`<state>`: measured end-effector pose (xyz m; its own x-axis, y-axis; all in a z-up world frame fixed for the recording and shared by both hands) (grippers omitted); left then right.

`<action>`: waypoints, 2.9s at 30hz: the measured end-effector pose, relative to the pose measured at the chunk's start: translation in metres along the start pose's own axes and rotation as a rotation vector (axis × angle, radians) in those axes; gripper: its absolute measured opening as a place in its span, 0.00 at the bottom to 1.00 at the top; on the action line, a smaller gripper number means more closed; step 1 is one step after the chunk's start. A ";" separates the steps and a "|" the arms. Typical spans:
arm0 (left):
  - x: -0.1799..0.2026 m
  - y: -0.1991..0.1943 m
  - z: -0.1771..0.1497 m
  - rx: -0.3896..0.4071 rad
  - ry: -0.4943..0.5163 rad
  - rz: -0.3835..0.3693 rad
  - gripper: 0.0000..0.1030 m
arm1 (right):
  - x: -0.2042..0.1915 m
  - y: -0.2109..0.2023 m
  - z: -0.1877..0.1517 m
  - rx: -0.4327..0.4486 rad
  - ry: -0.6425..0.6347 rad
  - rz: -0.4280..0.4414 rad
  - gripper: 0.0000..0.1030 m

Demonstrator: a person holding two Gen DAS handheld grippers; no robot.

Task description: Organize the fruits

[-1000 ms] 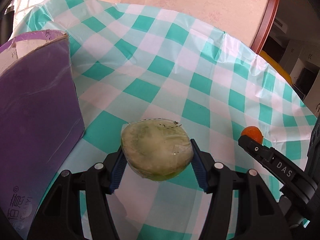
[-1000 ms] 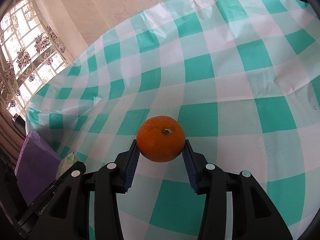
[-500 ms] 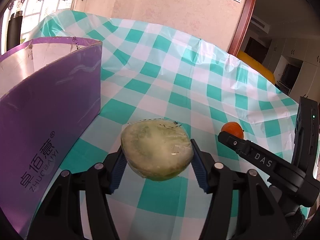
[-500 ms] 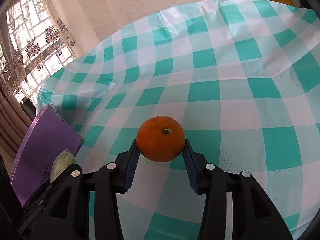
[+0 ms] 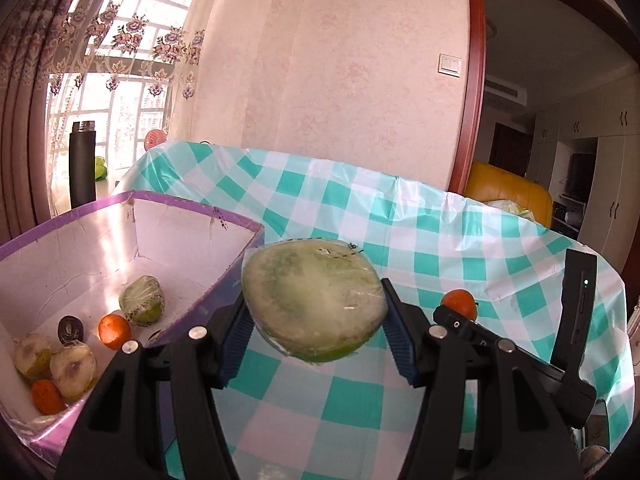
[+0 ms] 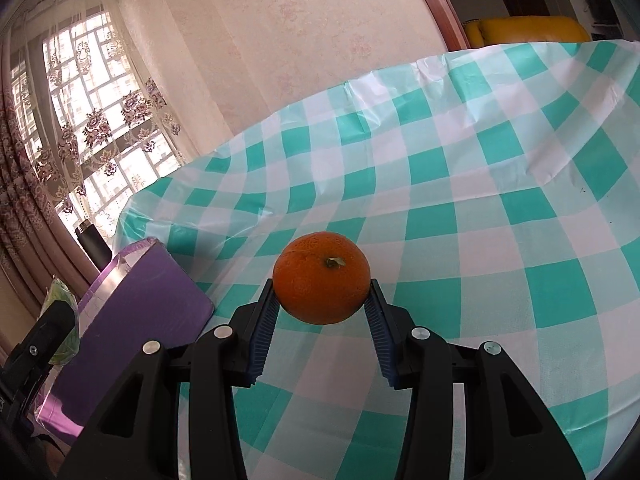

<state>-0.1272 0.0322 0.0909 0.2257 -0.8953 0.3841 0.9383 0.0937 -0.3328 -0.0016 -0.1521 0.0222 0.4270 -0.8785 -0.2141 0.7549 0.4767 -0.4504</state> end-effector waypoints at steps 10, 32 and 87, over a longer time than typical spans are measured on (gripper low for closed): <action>-0.065 -0.039 0.055 0.023 -0.028 0.170 0.58 | -0.088 -0.003 0.022 0.019 -0.153 0.124 0.43; -0.197 -0.012 0.088 -0.201 0.130 0.536 0.58 | -0.267 0.059 0.038 -0.174 -0.637 0.225 0.43; -0.228 0.026 0.103 -0.444 -0.102 0.487 0.98 | -0.312 0.097 -0.008 -0.644 -0.827 0.140 0.83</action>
<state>-0.1274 0.2839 0.0834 0.6403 -0.7485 0.1725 0.5311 0.2692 -0.8035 -0.0655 0.1675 0.0388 0.8788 -0.4076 0.2483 0.3698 0.2528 -0.8940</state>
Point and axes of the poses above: each gripper's, at about its wrist camera, not at the fingertips, and y roughly the way its jaws point, x to its right, z to its top, the point moved 5 cm from there along y, roughly the way its jaws point, and after that the axes turned 14 degrees about -y, right-handed, at the moved point
